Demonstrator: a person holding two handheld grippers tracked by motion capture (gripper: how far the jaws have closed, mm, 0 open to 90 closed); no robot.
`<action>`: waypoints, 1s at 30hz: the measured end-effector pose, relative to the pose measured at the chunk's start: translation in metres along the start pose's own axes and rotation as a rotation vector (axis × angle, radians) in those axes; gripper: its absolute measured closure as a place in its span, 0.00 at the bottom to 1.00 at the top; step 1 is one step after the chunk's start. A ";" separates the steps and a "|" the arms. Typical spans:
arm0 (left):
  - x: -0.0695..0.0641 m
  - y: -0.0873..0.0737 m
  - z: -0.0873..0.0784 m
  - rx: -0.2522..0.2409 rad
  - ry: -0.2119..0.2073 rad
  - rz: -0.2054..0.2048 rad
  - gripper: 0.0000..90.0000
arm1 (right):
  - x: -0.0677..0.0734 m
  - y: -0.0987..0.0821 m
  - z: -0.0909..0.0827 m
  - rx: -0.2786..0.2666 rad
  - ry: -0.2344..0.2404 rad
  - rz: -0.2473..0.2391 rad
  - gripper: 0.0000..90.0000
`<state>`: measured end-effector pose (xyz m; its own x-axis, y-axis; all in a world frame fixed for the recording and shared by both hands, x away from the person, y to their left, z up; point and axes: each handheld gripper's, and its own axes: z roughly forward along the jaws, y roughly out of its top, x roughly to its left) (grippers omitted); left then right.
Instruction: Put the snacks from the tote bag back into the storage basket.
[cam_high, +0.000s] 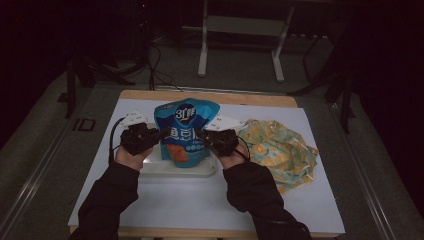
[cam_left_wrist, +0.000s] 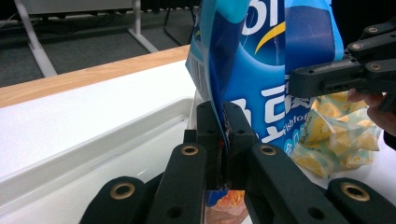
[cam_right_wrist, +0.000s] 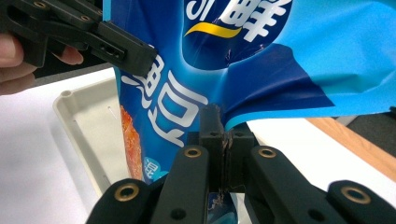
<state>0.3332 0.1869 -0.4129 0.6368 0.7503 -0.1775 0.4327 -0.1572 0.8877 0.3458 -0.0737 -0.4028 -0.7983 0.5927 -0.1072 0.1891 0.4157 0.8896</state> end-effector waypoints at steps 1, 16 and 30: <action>0.000 -0.001 0.002 0.001 -0.005 -0.003 0.98 | -0.001 -0.002 0.000 0.002 0.002 0.003 0.99; 0.001 -0.018 0.014 0.007 -0.025 0.007 0.98 | -0.003 -0.024 0.003 0.016 0.012 0.019 0.99; -0.002 -0.028 0.005 -0.017 -0.040 0.018 0.90 | -0.002 -0.032 -0.003 -0.012 0.044 0.046 0.96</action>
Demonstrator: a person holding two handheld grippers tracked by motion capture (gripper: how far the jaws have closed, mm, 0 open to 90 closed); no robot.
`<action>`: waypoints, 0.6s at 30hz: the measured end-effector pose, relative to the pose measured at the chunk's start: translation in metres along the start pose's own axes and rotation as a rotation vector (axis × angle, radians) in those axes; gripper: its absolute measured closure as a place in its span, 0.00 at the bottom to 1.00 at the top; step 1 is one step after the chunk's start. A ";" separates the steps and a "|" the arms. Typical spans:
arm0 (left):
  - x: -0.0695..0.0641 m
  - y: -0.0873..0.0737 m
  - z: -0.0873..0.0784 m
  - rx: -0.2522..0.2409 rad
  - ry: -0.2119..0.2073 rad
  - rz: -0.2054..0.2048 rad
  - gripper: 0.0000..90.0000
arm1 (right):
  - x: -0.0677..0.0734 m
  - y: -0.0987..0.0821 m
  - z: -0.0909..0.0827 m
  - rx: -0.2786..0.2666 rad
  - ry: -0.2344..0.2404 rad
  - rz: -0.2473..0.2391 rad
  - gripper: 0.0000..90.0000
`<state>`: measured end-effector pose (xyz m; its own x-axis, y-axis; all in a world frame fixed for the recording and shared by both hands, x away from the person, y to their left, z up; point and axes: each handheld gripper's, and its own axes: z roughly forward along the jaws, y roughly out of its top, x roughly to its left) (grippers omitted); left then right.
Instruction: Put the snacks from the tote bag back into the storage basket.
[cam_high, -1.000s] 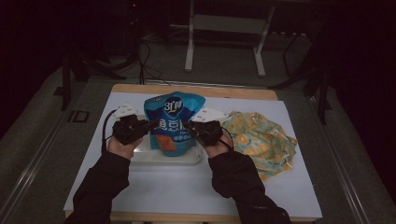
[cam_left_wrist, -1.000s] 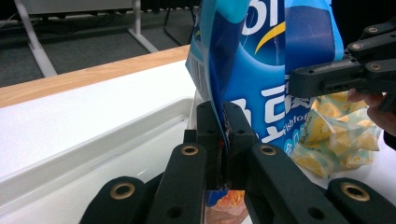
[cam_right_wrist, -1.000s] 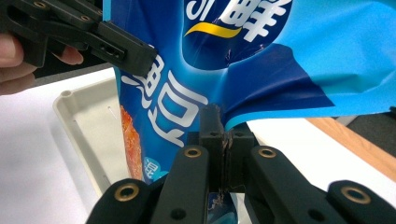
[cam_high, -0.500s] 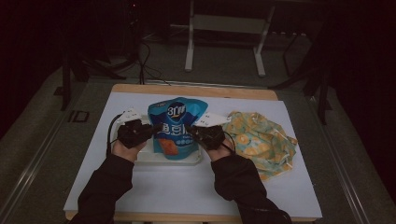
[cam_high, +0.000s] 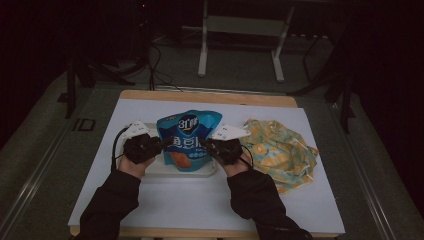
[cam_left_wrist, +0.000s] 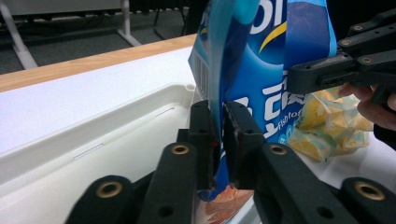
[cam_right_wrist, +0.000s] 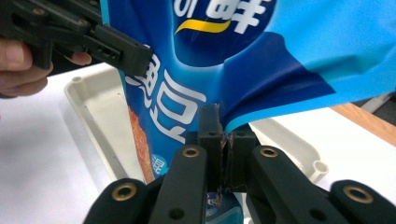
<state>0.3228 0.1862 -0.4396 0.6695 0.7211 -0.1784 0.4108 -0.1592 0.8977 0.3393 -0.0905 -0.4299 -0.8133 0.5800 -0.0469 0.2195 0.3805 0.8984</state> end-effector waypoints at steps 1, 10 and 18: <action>0.000 -0.001 0.000 -0.004 0.004 -0.003 0.89 | -0.001 0.000 -0.001 -0.003 0.007 0.010 0.95; 0.000 -0.002 -0.003 0.014 0.013 -0.024 0.65 | -0.006 0.002 -0.002 0.005 0.035 0.028 0.61; -0.001 -0.005 -0.004 0.007 0.008 -0.042 0.34 | -0.011 -0.003 -0.006 0.007 0.048 0.067 0.32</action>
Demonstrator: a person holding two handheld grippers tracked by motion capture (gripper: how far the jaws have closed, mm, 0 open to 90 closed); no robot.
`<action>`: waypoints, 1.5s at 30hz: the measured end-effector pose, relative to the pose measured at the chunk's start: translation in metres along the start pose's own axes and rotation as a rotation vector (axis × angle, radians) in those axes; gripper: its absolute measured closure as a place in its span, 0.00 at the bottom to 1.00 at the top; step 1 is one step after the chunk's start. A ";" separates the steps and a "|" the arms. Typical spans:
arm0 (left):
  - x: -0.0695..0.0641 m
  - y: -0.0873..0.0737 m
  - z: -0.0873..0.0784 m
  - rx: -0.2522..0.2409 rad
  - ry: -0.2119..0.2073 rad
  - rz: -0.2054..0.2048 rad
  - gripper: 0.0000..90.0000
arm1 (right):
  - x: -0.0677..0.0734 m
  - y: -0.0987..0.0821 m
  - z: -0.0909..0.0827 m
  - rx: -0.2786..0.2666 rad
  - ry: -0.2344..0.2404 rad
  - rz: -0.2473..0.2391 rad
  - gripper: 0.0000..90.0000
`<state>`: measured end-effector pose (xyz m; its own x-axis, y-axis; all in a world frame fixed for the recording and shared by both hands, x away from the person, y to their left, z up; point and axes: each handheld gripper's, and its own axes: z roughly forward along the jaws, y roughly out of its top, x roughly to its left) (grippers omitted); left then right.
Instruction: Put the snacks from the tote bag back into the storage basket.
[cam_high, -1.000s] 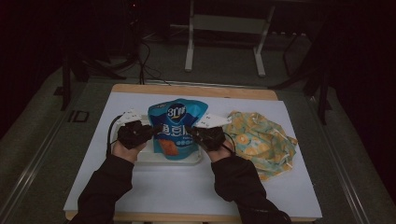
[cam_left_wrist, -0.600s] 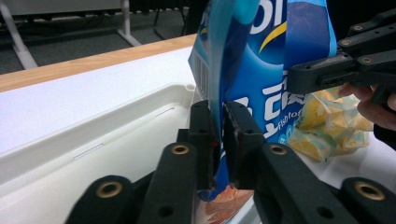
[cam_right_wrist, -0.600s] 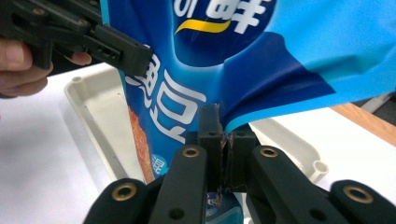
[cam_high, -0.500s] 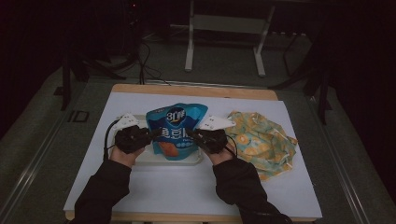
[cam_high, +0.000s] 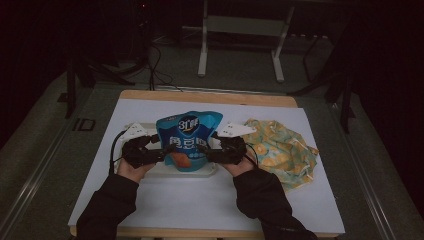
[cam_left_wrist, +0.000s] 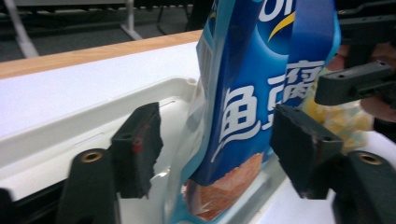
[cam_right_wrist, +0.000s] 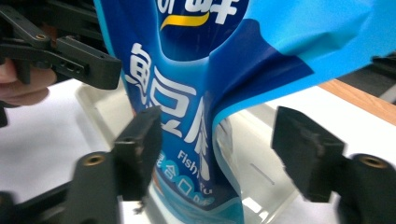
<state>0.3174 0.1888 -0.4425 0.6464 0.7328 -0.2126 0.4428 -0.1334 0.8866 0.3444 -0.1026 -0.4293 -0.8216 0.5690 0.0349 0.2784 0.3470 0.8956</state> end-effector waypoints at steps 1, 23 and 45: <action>0.000 0.000 0.000 -0.002 -0.001 -0.004 0.29 | 0.000 0.000 -0.001 0.003 0.001 0.006 0.29; -0.019 -0.022 -0.012 0.011 -0.006 0.016 0.09 | 0.004 -0.014 -0.028 0.006 0.006 -0.037 0.18; -0.048 -0.043 -0.018 0.034 -0.056 0.032 0.03 | 0.000 -0.046 -0.061 0.009 -0.012 -0.008 0.18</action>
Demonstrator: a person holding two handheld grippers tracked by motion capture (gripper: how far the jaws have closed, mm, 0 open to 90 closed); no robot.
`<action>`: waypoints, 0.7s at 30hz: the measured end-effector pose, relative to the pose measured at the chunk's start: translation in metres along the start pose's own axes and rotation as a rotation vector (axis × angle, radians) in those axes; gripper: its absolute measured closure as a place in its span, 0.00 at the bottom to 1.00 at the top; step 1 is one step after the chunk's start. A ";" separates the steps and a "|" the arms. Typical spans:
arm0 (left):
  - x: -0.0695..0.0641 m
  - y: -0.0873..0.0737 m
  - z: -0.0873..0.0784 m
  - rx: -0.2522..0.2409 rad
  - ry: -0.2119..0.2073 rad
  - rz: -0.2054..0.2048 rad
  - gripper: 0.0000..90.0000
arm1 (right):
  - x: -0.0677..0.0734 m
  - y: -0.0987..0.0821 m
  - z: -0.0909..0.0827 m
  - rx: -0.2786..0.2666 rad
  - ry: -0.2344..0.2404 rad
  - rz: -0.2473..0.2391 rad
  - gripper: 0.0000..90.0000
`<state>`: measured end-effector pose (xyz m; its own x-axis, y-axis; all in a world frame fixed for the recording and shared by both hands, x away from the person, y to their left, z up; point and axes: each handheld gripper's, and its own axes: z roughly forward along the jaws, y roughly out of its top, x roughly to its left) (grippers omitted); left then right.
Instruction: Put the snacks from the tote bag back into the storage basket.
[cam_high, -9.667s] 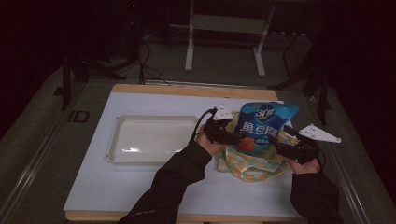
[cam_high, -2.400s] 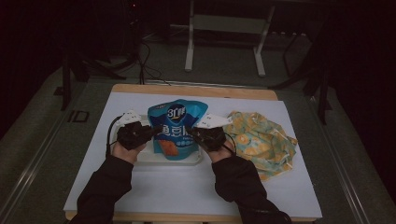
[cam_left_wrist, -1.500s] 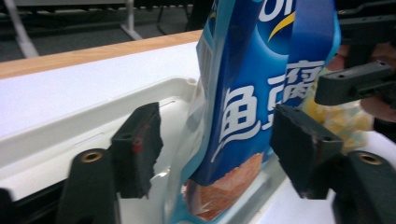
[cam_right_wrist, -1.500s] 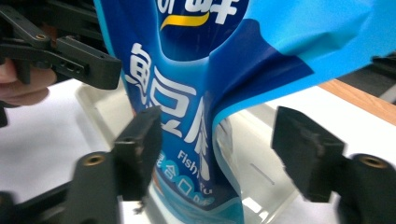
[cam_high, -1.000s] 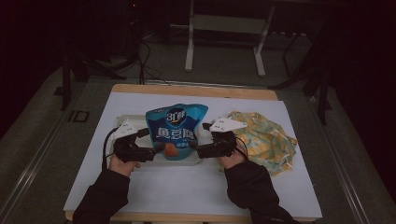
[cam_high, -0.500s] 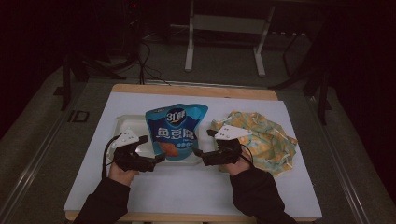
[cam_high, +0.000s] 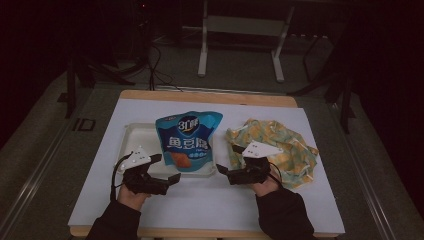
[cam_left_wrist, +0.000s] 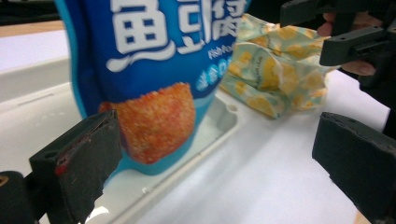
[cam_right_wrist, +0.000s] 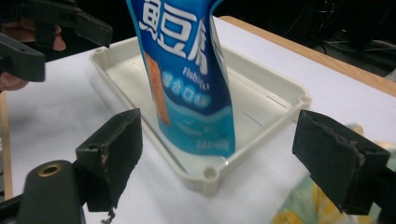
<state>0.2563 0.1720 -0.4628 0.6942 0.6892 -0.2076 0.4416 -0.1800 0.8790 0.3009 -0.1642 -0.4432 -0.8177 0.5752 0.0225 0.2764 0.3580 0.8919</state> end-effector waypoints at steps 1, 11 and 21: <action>-0.002 -0.001 0.000 -0.002 -0.006 -0.001 0.03 | -0.001 -0.002 -0.002 -0.001 -0.005 0.000 0.18; -0.017 -0.005 0.013 0.010 -0.070 0.036 0.03 | -0.009 -0.026 -0.029 -0.015 -0.031 0.020 0.18; -0.029 -0.013 0.030 0.041 -0.109 0.063 0.03 | -0.015 -0.046 -0.053 -0.004 -0.062 0.024 0.18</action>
<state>0.2476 0.1336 -0.4813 0.7780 0.5956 -0.1999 0.4164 -0.2506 0.8739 0.2736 -0.2288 -0.4608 -0.7783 0.6276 0.0159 0.2931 0.3408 0.8933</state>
